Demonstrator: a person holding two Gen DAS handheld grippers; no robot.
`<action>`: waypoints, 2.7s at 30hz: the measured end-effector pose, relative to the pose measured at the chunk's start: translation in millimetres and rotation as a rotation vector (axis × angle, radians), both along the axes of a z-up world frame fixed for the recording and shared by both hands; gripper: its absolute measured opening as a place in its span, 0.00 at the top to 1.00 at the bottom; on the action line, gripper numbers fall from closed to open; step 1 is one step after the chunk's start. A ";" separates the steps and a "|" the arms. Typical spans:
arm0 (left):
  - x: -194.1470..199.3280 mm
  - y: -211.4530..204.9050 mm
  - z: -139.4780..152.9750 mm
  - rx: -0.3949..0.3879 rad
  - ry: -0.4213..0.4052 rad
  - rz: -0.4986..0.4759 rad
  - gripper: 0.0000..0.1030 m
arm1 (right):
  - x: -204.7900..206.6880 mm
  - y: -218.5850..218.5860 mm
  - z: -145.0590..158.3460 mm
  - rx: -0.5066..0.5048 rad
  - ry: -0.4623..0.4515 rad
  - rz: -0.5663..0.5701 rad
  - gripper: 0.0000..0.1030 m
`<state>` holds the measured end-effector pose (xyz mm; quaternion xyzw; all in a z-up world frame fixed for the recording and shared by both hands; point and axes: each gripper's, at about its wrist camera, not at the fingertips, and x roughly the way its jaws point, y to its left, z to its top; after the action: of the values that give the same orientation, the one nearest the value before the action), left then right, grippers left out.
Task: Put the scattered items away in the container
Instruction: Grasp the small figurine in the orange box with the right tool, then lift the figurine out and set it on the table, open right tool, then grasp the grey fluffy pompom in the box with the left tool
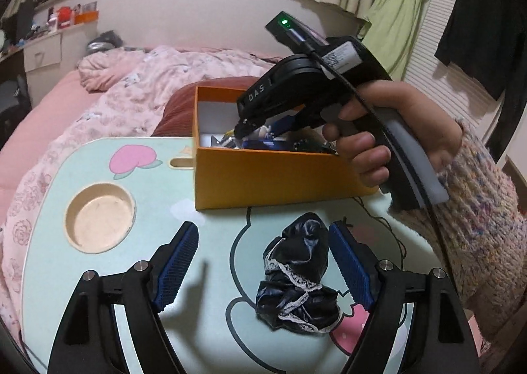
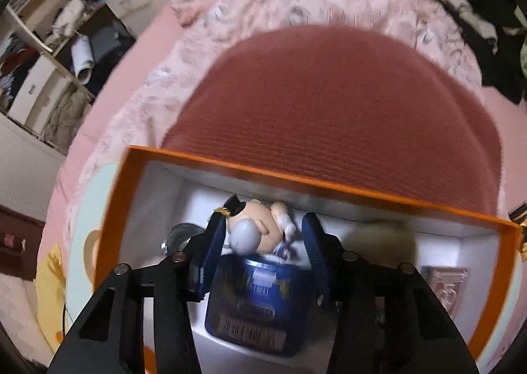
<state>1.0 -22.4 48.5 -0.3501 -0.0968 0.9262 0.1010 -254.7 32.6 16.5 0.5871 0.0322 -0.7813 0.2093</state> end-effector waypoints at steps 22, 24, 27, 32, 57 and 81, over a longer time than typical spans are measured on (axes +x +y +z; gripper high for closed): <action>4.9 -39.9 10.2 0.025 -0.008 0.098 0.22 | 143.9 95.3 84.5 -0.376 0.368 0.008 0.60; 3.9 -40.4 9.6 0.022 -0.021 0.096 0.22 | 153.0 96.5 70.2 -0.352 0.326 0.004 0.60; 5.1 -39.9 11.6 0.012 -0.019 0.101 0.22 | 162.6 104.8 39.9 -0.353 0.249 -0.055 0.60; 2.3 -39.3 17.3 0.017 -0.024 0.095 0.22 | 168.6 99.3 7.5 -0.275 0.248 -0.070 0.59; -210.0 71.4 36.9 -0.003 -0.448 -0.146 0.27 | 200.3 112.0 -8.1 0.042 0.357 -0.122 0.17; -172.4 42.4 73.3 0.119 -0.180 -0.155 0.64 | 202.2 114.1 -15.7 0.008 0.351 -0.140 0.16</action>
<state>-171.4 19.9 121.8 -0.4315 -0.1330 0.8731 0.1838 -52.4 146.7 0.9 0.4435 0.0306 -0.8842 0.1433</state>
